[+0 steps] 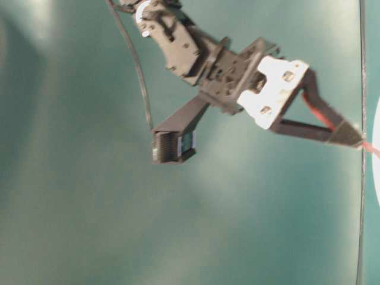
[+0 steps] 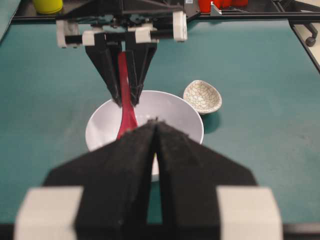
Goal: Scoop the yellow hexagonal prism block from the bowl with a spoon using the right arm.
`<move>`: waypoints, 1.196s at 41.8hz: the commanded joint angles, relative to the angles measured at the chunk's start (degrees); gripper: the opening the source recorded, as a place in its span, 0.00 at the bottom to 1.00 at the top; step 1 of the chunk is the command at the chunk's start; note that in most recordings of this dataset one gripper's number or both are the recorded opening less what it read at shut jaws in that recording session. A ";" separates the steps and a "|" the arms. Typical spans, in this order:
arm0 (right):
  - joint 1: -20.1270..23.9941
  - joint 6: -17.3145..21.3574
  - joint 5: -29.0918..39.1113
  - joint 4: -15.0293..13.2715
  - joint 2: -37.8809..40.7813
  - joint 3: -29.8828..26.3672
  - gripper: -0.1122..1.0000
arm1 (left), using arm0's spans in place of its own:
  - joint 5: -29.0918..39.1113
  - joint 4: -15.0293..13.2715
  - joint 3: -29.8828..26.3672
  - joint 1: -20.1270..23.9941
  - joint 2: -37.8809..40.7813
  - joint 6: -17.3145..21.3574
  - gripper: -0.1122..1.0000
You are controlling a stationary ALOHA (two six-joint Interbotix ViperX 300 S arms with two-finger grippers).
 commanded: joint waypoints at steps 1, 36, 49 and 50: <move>0.09 0.00 1.76 0.00 -3.25 -1.93 0.30 | -0.53 0.09 -1.41 0.09 0.44 -0.09 0.11; 0.09 5.80 20.74 0.00 -11.43 -0.44 0.30 | -0.53 0.09 -1.32 0.00 0.53 -0.09 0.11; 1.32 5.80 17.49 0.00 -7.12 1.23 0.30 | -0.53 0.09 -1.32 0.00 0.53 0.00 0.11; 1.41 5.80 17.14 0.00 -6.86 1.23 0.30 | -0.53 0.09 -1.32 0.09 0.53 0.00 0.11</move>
